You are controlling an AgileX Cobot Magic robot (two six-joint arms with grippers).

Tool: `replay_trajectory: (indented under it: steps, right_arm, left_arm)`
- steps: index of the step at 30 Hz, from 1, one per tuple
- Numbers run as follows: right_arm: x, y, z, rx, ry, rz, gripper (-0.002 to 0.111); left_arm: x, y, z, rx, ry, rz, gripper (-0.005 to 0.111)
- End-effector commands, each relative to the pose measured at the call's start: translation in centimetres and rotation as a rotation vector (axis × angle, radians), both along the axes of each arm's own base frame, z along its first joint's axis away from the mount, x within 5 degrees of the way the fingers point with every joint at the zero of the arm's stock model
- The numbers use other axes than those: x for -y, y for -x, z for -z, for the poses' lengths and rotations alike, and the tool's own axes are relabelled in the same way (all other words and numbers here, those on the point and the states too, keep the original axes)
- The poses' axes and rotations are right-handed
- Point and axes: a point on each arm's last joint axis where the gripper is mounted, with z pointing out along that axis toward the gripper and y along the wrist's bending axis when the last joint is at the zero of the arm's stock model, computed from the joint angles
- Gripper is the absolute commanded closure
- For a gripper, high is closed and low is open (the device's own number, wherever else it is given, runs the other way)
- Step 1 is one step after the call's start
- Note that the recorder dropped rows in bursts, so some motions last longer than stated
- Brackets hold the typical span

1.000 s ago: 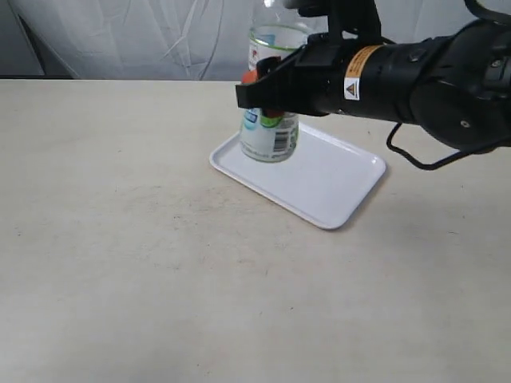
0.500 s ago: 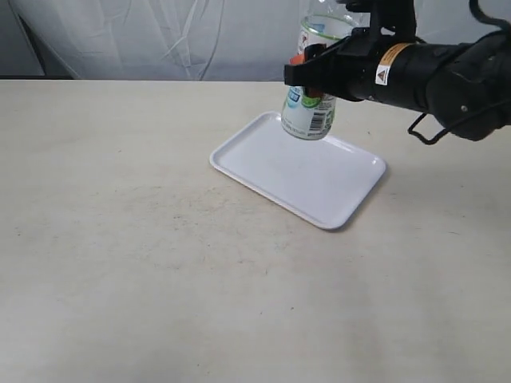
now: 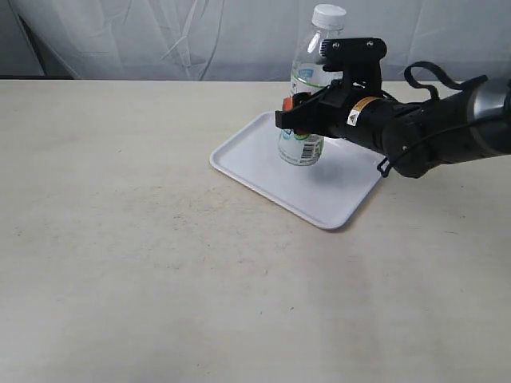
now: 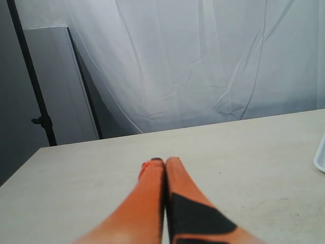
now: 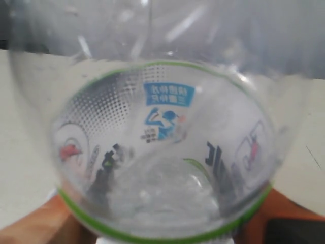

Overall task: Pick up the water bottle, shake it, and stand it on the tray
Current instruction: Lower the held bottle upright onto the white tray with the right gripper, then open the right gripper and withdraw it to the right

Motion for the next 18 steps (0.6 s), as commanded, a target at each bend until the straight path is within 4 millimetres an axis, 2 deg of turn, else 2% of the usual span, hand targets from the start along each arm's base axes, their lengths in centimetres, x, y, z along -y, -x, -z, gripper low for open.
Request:
replay_trajectory:
  steps: [1, 7, 9, 12, 16, 18]
  right_arm:
    - [-0.1, -0.7, 0.5, 0.063, -0.036, 0.015, 0.109]
    - [-0.2, -0.9, 3.0, 0.031, 0.009, 0.009, 0.109]
    - [-0.2, -0.9, 3.4, 0.023, 0.014, 0.009, 0.105]
    - [-0.2, -0.9, 3.5, 0.020, 0.016, 0.009, 0.081]
    - [-0.4, -0.9, 3.3, 0.031, 0.017, -0.004, 0.030]
    - [-0.4, -0.9, 3.0, 0.037, 0.014, -0.004, 0.014]
  left_arm:
    - [0.0, 0.0, 0.0, 0.008, 0.001, 0.007, 0.107]
    - [0.0, 0.0, 0.0, 0.008, 0.001, 0.007, 0.107]
    - [0.0, 0.0, 0.0, 0.008, 0.001, 0.007, 0.107]
    - [0.0, 0.0, 0.0, 0.008, 0.001, 0.007, 0.107]
    - [0.0, 0.0, 0.0, 0.008, 0.001, 0.007, 0.107]
    - [0.0, 0.0, 0.0, 0.008, 0.001, 0.007, 0.107]
